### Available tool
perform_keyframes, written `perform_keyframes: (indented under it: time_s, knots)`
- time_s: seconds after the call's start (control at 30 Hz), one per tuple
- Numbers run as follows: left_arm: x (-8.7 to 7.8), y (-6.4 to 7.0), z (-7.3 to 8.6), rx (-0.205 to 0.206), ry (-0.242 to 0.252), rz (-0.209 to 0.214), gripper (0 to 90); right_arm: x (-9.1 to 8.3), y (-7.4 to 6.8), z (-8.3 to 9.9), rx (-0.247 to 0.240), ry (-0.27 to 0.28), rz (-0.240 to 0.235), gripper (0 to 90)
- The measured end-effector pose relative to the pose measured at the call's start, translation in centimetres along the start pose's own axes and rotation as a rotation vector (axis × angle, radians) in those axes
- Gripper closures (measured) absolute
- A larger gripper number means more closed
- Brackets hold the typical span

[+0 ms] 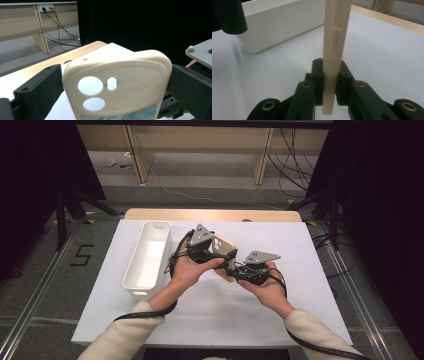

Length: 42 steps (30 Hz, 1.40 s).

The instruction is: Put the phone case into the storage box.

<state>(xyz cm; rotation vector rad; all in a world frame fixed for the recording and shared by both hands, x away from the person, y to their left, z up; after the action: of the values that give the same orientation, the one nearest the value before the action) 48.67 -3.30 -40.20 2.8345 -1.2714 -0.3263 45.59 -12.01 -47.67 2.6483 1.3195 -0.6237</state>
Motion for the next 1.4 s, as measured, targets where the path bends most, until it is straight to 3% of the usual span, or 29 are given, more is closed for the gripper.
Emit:
perform_keyframes:
  time_s: [0.27, 0.4, 0.73, 1.07, 1.3, 1.4]
  knots:
    - [0.1, 0.1, 0.0, 0.005, 0.007, -0.009, 7.3, 0.2, -0.2, 0.1, -0.003, 0.001, 0.005, 80.4]
    - [0.1, 0.1, 0.0, -0.005, 0.012, -0.009, 8.4, 0.2, -0.2, 0.1, 0.000, 0.002, 0.007, 80.4]
    - [0.0, 0.2, -0.1, 0.016, 0.016, -0.005, 10.2, 0.3, -0.2, 0.1, -0.005, 0.010, 0.012, 78.6]
    - [-0.4, -0.3, -0.7, 0.026, 0.033, -0.020, 10.5, 0.4, 0.0, 0.0, -0.012, 0.012, 0.016, 58.4]
    - [-0.8, -0.9, -1.1, 0.029, 0.045, -0.035, 10.6, 0.3, -0.1, -0.1, -0.008, 0.020, 0.009, 23.4]
    - [-1.0, -1.2, -1.3, 0.031, 0.051, -0.042, 10.6, 0.0, -0.2, 0.1, -0.023, 0.021, -0.002, 15.5]
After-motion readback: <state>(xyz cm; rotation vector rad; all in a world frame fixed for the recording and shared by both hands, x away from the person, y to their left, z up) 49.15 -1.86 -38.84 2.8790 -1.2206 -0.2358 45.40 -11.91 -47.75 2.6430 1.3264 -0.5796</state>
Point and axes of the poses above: each handheld gripper's, and its own axes: x roughly forward along the jaws, z roughly out of its underside, y roughly to its right, the point moved 8 cm from there along x, roughly forward along the jaws, and after that the axes turned 5 degrees about y, right-handed, at the moved point
